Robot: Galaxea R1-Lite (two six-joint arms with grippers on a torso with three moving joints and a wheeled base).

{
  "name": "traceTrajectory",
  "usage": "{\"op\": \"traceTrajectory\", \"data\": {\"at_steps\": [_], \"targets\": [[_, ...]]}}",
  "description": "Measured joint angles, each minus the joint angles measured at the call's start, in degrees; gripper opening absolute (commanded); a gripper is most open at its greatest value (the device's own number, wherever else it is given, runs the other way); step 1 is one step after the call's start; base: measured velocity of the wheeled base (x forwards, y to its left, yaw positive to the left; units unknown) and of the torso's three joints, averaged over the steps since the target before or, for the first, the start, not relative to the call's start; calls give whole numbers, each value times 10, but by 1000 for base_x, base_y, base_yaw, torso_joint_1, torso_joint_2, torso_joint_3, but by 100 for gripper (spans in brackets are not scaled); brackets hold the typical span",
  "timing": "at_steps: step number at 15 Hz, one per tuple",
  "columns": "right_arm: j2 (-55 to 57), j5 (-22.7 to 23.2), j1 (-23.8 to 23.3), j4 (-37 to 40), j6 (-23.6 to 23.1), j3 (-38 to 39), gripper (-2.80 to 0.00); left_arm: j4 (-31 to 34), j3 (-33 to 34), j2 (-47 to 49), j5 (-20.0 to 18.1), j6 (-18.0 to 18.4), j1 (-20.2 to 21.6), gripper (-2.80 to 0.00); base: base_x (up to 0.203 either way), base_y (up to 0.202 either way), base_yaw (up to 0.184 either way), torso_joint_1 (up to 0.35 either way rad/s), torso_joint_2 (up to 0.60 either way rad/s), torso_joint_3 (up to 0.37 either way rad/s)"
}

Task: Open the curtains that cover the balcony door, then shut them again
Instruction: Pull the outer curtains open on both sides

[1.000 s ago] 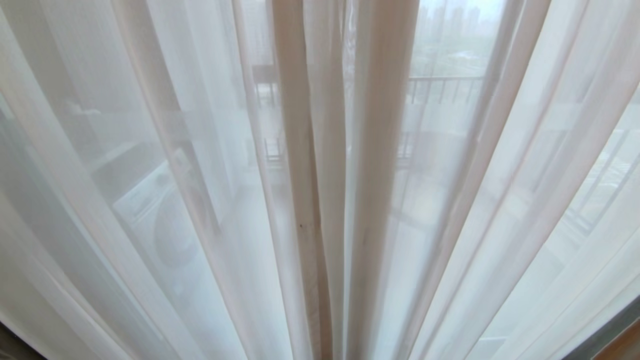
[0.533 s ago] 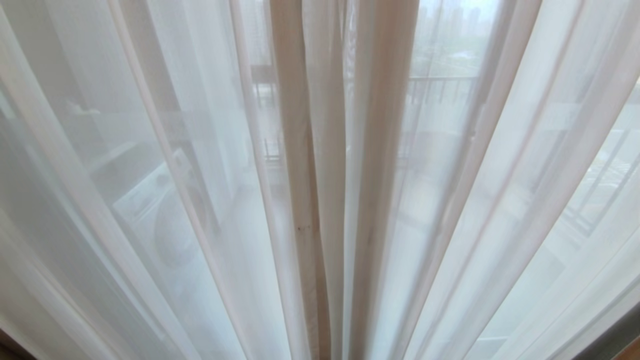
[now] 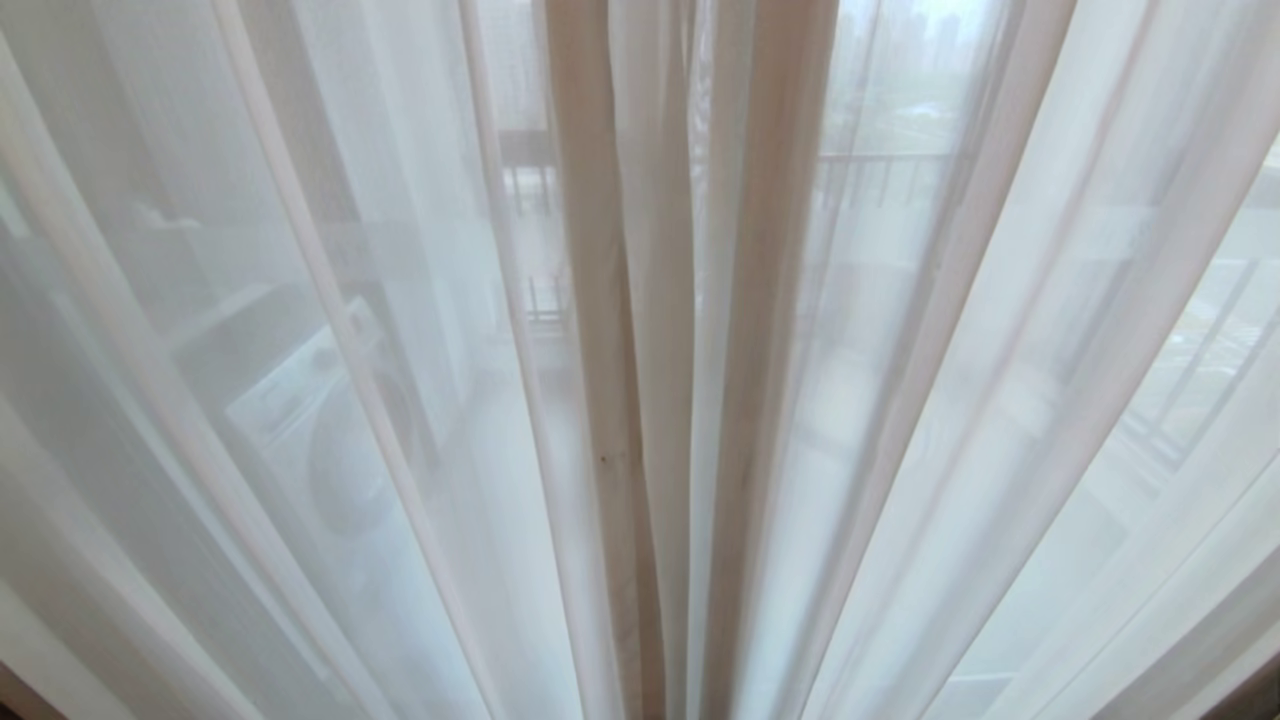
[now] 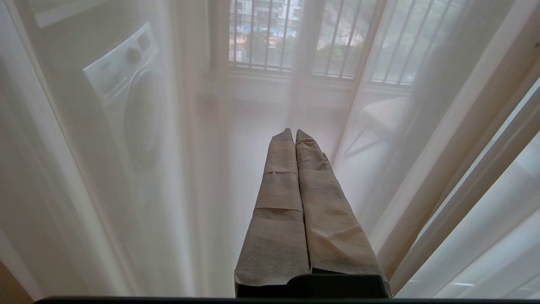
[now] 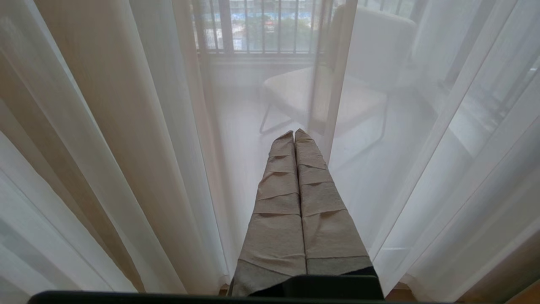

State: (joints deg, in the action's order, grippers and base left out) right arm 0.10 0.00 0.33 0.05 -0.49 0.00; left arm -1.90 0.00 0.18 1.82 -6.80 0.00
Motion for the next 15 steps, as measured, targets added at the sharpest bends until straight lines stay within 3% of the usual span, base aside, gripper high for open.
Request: {"op": "traceTrajectory", "data": {"at_steps": [5,8,9,15], "targets": [[0,0,0,0,0,0,-280,3,0,0,0,26,0,-280,0,0,0,0,0,0],[0,1,0,0,0,0,-280,17,0,0,-18,92,0,-280,0,0,0,0,0,0],[0,1,0,0,0,0,-280,18,0,0,-19,99,0,-280,0,0,0,0,0,0],[0,0,0,0,0,0,-280,19,0,0,-20,93,0,-280,0,0,0,0,0,0]]}}
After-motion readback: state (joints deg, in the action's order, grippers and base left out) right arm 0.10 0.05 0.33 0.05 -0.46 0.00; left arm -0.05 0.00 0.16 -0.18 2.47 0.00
